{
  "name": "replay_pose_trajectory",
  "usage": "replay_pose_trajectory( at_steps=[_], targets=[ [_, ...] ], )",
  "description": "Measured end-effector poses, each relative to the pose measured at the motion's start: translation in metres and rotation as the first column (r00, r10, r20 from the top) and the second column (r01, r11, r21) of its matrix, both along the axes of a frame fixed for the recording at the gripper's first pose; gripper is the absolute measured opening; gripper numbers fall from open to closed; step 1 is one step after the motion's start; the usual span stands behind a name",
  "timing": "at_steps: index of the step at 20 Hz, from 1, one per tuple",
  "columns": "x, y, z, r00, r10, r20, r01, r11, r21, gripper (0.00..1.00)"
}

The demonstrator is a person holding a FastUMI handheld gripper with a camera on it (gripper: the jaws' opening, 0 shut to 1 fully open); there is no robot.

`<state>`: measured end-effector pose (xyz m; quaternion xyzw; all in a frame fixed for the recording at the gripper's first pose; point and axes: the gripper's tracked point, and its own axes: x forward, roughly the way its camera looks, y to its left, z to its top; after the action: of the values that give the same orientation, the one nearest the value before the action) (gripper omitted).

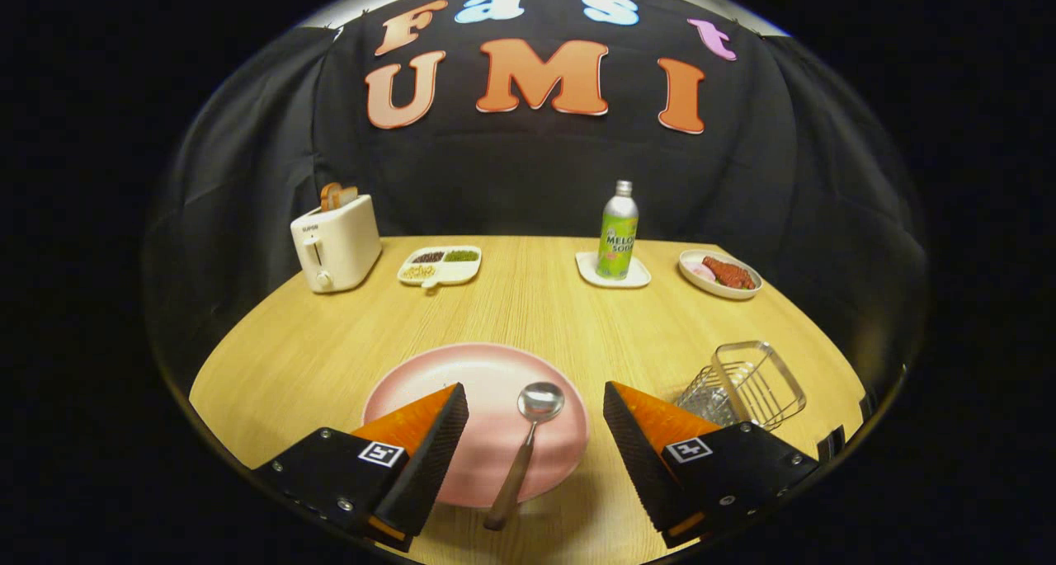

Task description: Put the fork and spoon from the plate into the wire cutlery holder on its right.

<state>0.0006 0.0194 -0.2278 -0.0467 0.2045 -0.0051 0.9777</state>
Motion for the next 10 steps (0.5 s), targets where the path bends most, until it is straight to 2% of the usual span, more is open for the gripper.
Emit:
replay_pose_trajectory(
  at_steps=[2,4,6,9,10],
  targets=[
    [-0.005,0.007,-0.019,0.998,0.019,-0.054,-0.018,1.000,0.010,0.98],
    [-0.007,0.006,-0.031,0.996,0.016,-0.084,-0.016,1.000,-0.006,0.91],
    [-0.010,0.008,-0.039,0.994,0.013,-0.109,-0.016,1.000,-0.019,0.78],
    [-0.010,0.008,-0.048,0.990,0.001,-0.140,-0.005,1.000,-0.025,0.69],
    [-0.010,0.007,-0.051,0.989,-0.005,-0.150,0.002,1.000,-0.022,0.62]
  ],
)
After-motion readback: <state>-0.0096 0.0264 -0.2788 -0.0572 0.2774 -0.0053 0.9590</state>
